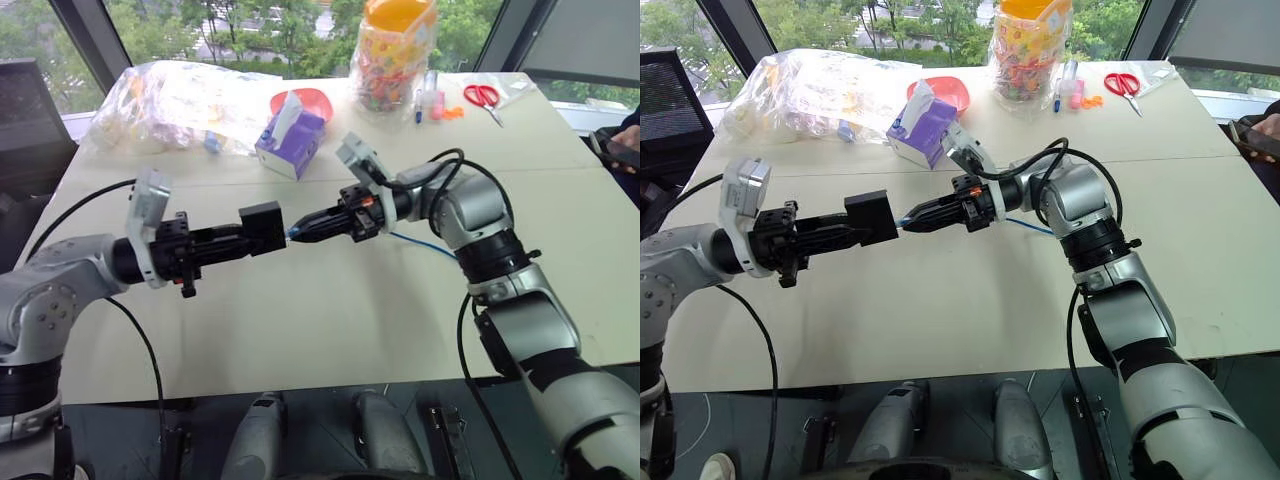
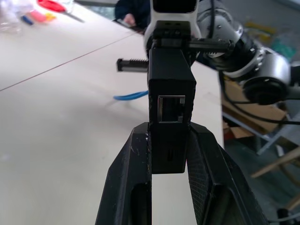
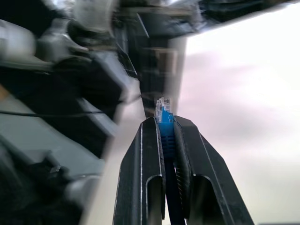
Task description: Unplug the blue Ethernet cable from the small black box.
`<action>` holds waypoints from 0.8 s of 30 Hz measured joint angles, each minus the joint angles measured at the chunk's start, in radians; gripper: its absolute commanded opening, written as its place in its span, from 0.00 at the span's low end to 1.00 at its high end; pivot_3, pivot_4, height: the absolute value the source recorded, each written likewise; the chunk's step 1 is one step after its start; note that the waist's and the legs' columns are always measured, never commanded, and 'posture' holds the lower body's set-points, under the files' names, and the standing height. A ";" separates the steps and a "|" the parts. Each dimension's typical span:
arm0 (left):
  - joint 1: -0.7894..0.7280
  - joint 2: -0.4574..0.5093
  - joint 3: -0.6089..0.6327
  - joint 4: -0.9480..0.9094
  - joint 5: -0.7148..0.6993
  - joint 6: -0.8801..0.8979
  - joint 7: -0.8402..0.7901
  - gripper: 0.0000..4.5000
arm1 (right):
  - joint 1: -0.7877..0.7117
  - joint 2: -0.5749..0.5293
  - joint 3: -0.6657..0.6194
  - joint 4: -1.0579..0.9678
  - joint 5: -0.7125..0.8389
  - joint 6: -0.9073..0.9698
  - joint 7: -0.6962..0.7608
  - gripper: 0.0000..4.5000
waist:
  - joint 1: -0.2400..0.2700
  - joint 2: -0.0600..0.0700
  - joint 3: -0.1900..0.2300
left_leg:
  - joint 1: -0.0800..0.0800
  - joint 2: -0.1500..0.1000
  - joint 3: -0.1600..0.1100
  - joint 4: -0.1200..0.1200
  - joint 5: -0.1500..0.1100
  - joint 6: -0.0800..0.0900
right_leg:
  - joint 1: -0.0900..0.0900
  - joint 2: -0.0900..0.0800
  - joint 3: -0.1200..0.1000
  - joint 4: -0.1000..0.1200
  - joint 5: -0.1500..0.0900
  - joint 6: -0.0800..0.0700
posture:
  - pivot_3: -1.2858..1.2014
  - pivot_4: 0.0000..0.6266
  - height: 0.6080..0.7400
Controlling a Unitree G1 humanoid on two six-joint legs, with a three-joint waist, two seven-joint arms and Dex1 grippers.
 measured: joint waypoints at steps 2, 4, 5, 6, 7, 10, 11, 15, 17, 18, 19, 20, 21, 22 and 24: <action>0.014 0.005 0.010 0.000 -0.001 0.002 0.000 0.10 | 0.000 -0.038 -0.040 0.107 -0.037 -0.064 -0.044 0.00 | 0.003 0.000 0.000 | -0.002 0.000 0.000 0.002 0.000 0.000 | 0.000 0.000 0.000 -0.001 0.000 0.000 | 0.52 0.24 0.90; 0.014 0.005 0.010 0.000 -0.004 0.003 0.000 0.10 | -0.001 -0.046 -0.066 0.181 -0.067 -0.130 -0.078 0.00 | -0.004 0.000 0.000 | -0.002 0.000 0.000 0.003 0.000 0.000 | 0.000 0.000 0.000 0.000 0.000 0.000 | 0.52 0.24 0.90; 0.014 0.005 0.009 -0.001 -0.004 0.003 0.001 0.10 | -0.002 -0.044 -0.072 0.206 -0.081 -0.161 -0.099 0.00 | -0.008 0.000 0.000 | -0.002 0.000 0.000 0.003 0.000 0.000 | 0.000 0.000 0.000 0.000 0.000 0.000 | 0.52 0.24 0.90; 0.013 0.003 0.008 -0.002 -0.002 -0.001 0.001 0.10 | -0.001 -0.042 -0.077 0.235 -0.105 -0.209 -0.137 0.00 | -0.012 0.000 0.000 | -0.001 0.000 0.000 0.003 0.000 0.000 | -0.001 0.000 0.000 0.001 0.000 0.000 | 0.52 0.24 0.90; 0.013 -0.001 0.005 -0.003 0.006 -0.011 0.003 0.10 | -0.001 -0.041 -0.079 0.259 -0.134 -0.259 -0.180 0.00 | -0.015 0.000 0.000 | -0.001 0.001 0.000 0.003 0.000 0.000 | -0.001 0.000 0.000 0.002 0.000 0.000 | 0.52 0.24 0.90; -0.022 -0.077 -0.035 0.023 0.102 -0.098 0.060 0.10 | 0.003 -0.023 -0.069 0.327 -0.257 -0.429 -0.378 0.00 | -0.012 0.000 0.000 | 0.000 0.000 0.000 0.004 0.000 0.000 | 0.000 0.000 0.000 0.003 0.000 0.000 | 0.52 0.24 0.90; -0.037 -0.105 -0.059 0.040 0.147 -0.137 0.085 0.10 | 0.006 -0.009 -0.063 0.350 -0.292 -0.471 -0.443 0.00 | -0.010 0.000 0.000 | 0.000 0.000 0.000 0.005 0.000 0.000 | 0.000 0.001 0.000 0.003 0.000 0.000 | 0.52 0.24 0.90; -0.092 -0.240 -0.187 0.143 0.373 -0.335 0.178 0.10 | 0.044 0.052 -0.062 0.438 -0.369 -0.559 -0.638 0.00 | -0.004 0.000 0.000 | -0.001 0.000 0.000 0.007 0.000 0.000 | 0.001 0.000 0.001 0.003 0.002 0.002 | 0.52 0.24 0.90; -0.109 -0.317 -0.237 0.206 0.448 -0.414 0.210 0.10 | 0.058 0.074 -0.065 0.454 -0.390 -0.584 -0.714 0.19 | -0.003 0.000 0.000 | -0.002 -0.001 0.000 0.007 0.000 0.000 | 0.001 0.000 0.001 0.003 0.003 0.004 | 0.52 0.24 0.90; -0.114 -0.346 -0.255 0.230 0.472 -0.439 0.219 0.10 | 0.058 0.079 -0.068 0.459 -0.396 -0.590 -0.739 0.27 | -0.004 0.000 0.000 | -0.002 -0.001 0.000 0.007 0.000 0.000 | 0.001 0.000 0.001 0.002 0.003 0.004 | 0.52 0.24 0.90; -0.121 -0.376 -0.271 0.257 0.497 -0.469 0.228 0.10 | 0.058 0.082 -0.075 0.462 -0.399 -0.595 -0.765 0.38 | -0.005 0.000 0.000 | -0.002 -0.001 0.000 0.007 0.000 0.000 | 0.001 0.000 0.001 0.003 0.003 0.004 | 0.52 0.24 0.90; -0.130 -0.400 -0.284 0.282 0.521 -0.499 0.238 0.10 | 0.058 0.082 -0.086 0.463 -0.403 -0.599 -0.788 0.49 | -0.005 0.000 0.000 | -0.002 -0.001 0.000 0.007 0.000 0.000 | 0.001 0.000 0.001 0.003 0.003 0.004 | 0.52 0.24 0.90; -0.138 -0.421 -0.289 0.308 0.547 -0.531 0.246 0.10 | 0.058 0.081 -0.096 0.462 -0.405 -0.599 -0.805 0.62 | -0.005 0.000 0.000 | -0.001 0.000 0.000 0.007 0.000 0.000 | 0.001 0.001 0.001 0.003 0.003 0.004 | 0.52 0.24 0.90; -0.145 -0.431 -0.293 0.326 0.565 -0.556 0.252 0.10 | 0.059 0.080 -0.104 0.460 -0.405 -0.599 -0.813 0.71 | -0.005 0.000 0.000 | -0.001 -0.001 0.000 0.007 0.000 0.000 | 0.001 0.001 0.001 0.003 0.003 0.004 | 0.52 0.24 0.90; -0.167 -0.465 -0.300 0.374 0.606 -0.601 0.273 0.10 | 0.064 0.072 -0.131 0.437 -0.397 -0.566 -0.812 0.98 | -0.007 0.000 0.000 | -0.001 0.000 0.000 0.007 0.000 0.000 | 0.001 0.001 0.001 0.003 0.003 0.004 | 0.52 0.24 0.90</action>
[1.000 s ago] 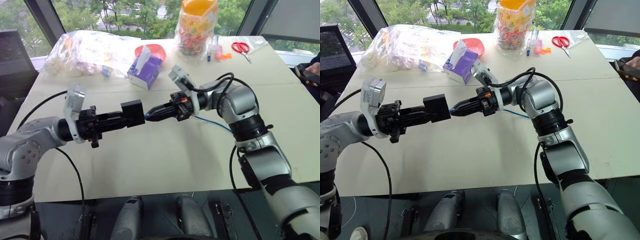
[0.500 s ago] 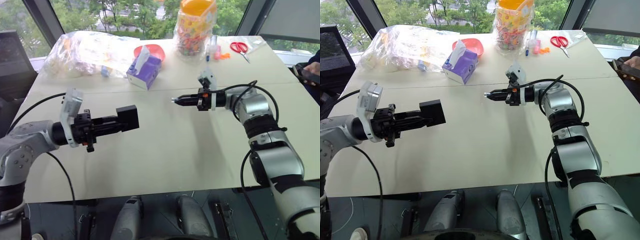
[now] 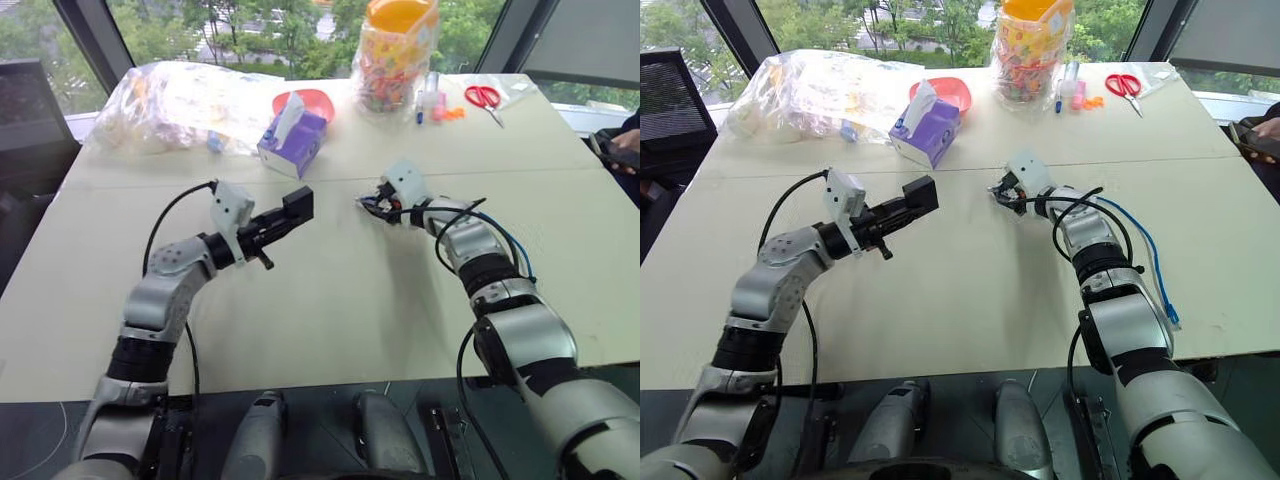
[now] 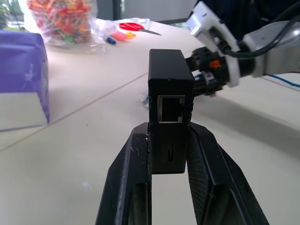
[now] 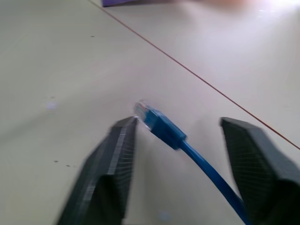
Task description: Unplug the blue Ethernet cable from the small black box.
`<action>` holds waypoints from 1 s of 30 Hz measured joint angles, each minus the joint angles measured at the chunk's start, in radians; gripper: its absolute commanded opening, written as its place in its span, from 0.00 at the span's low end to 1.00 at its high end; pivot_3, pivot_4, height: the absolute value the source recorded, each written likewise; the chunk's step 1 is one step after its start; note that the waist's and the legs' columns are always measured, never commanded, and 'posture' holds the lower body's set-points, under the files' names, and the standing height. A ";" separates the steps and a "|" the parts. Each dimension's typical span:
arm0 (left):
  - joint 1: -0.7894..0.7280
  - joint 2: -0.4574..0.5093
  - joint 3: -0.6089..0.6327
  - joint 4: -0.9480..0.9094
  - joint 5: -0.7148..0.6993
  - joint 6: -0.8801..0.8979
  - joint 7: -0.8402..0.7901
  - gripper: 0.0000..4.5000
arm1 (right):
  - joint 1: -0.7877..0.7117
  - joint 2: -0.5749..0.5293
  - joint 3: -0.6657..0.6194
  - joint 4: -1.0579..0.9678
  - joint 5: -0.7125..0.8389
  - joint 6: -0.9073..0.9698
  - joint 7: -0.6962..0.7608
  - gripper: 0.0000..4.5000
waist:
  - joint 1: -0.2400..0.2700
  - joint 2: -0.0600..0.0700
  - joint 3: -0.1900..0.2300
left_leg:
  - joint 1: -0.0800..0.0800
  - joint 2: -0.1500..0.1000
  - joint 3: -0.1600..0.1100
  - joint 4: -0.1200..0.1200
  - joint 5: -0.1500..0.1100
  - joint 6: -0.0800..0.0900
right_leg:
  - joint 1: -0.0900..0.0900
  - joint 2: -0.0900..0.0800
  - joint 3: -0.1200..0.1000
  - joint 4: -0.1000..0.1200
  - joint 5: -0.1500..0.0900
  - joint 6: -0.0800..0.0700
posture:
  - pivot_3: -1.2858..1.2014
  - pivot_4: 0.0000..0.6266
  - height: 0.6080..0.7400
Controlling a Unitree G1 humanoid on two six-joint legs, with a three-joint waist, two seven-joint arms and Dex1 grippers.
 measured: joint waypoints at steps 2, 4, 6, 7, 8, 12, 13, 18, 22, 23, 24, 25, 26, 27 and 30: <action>-0.012 -0.026 -0.015 0.035 0.033 -0.029 0.016 0.10 | 0.015 -0.012 -0.023 -0.072 0.024 0.054 0.025 0.99 | 0.000 0.000 0.000 | 0.000 0.000 0.000 0.000 0.000 0.000 | 0.000 0.000 0.000 0.000 0.000 0.000 | 0.52 0.24 0.90; -0.015 -0.051 -0.024 0.071 0.057 -0.043 0.034 0.10 | 0.045 -0.031 -0.043 -0.188 0.053 0.110 0.064 0.99 | 0.000 0.000 0.000 | 0.000 0.000 0.000 0.000 0.000 0.000 | 0.000 0.000 0.000 0.001 0.000 0.000 | 0.52 0.24 0.90; -0.017 -0.067 -0.024 0.113 0.078 -0.053 0.053 0.10 | 0.079 -0.042 -0.062 -0.316 0.082 0.165 0.087 0.99 | -0.001 0.000 0.000 | 0.000 0.000 0.000 0.001 0.000 0.000 | 0.000 0.000 0.000 0.003 0.000 0.000 | 0.52 0.24 0.90; -0.018 -0.080 -0.022 0.134 0.083 -0.060 0.060 0.10 | 0.105 -0.046 -0.071 -0.388 0.096 0.197 0.090 0.99 | 0.001 0.000 0.000 | 0.001 0.000 0.000 0.001 0.000 0.000 | 0.000 0.000 0.000 0.003 0.000 0.000 | 0.52 0.24 0.90; -0.018 -0.088 -0.023 0.148 0.086 -0.063 0.062 0.10 | 0.122 -0.046 -0.074 -0.431 0.104 0.217 0.093 0.99 | 0.001 0.000 0.000 | 0.001 0.000 0.000 0.001 0.000 0.000 | 0.000 0.000 0.000 0.004 0.000 0.000 | 0.52 0.24 0.90; -0.018 -0.124 -0.026 0.214 0.109 -0.107 0.058 0.33 | 0.226 -0.045 -0.074 -0.615 0.134 0.330 0.099 1.00 | 0.002 0.000 0.000 | 0.001 0.000 0.000 0.004 0.000 0.000 | 0.000 0.000 0.000 0.007 0.000 0.000 | 0.52 0.24 0.90; -0.017 -0.132 -0.028 0.235 0.120 -0.120 0.056 0.40 | 0.251 -0.046 -0.074 -0.661 0.139 0.363 0.098 1.00 | 0.003 0.000 0.000 | 0.001 0.000 0.000 0.004 0.000 0.000 | 0.000 0.000 0.000 0.007 0.000 0.000 | 0.52 0.24 0.90; -0.016 -0.149 -0.031 0.296 0.143 -0.146 0.047 0.84 | 0.304 -0.049 -0.076 -0.832 0.165 0.468 0.088 1.00 | 0.001 0.000 0.000 | 0.002 0.000 0.000 0.004 0.000 0.000 | 0.000 0.000 0.000 0.009 0.000 0.000 | 0.52 0.24 0.90; -0.013 -0.135 -0.029 0.296 0.148 -0.141 0.040 0.99 | 0.352 -0.069 -0.075 -0.927 0.181 0.526 0.093 1.00 | 0.003 0.000 0.000 | 0.002 0.000 0.000 0.004 0.000 0.000 | 0.000 0.000 0.000 0.009 0.000 0.000 | 0.52 0.24 0.90; -0.008 -0.120 -0.027 0.291 0.149 -0.137 0.036 0.99 | 0.370 -0.078 -0.074 -0.953 0.188 0.544 0.099 1.00 | 0.003 0.000 0.000 | 0.002 0.000 0.000 0.004 0.000 0.000 | 0.000 0.000 0.000 0.008 0.000 0.000 | 0.52 0.24 0.90; 0.000 -0.107 -0.022 0.278 0.149 -0.125 0.034 0.99 | 0.385 -0.087 -0.074 -0.974 0.196 0.561 0.107 1.00 | 0.003 0.000 0.000 | 0.002 0.000 0.000 0.004 0.000 0.000 | 0.000 0.000 0.000 0.008 0.000 0.000 | 0.52 0.24 0.90; 0.008 -0.097 -0.019 0.266 0.147 -0.116 0.033 0.99 | 0.395 -0.095 -0.074 -0.989 0.204 0.574 0.114 1.00 | 0.003 0.000 0.000 | 0.002 0.000 0.000 0.004 0.000 0.000 | 0.000 0.000 0.000 0.008 0.000 0.000 | 0.52 0.24 0.90; 0.022 -0.082 -0.016 0.237 0.141 -0.098 0.030 0.99 | 0.409 -0.109 -0.074 -1.012 0.214 0.590 0.125 1.00 | 0.003 0.000 0.000 | 0.002 0.000 -0.001 0.004 0.000 0.000 | 0.000 0.000 0.000 0.008 0.000 0.000 | 0.52 0.24 0.90; 0.041 -0.059 -0.007 0.200 0.136 -0.077 0.027 0.99 | 0.427 -0.131 -0.075 -1.039 0.227 0.610 0.140 1.00 | 0.002 0.000 0.000 | 0.002 0.000 -0.001 0.004 0.000 0.000 | 0.000 0.000 0.000 0.008 0.000 0.000 | 0.52 0.24 0.90; 0.071 -0.013 0.037 0.118 0.107 -0.022 0.023 0.99 | 0.453 -0.158 -0.080 -1.076 0.248 0.637 0.152 1.00 | 0.001 0.000 0.000 | 0.002 0.000 -0.001 0.004 0.000 0.000 | 0.000 0.000 0.000 0.009 0.000 0.000 | 0.52 0.24 0.90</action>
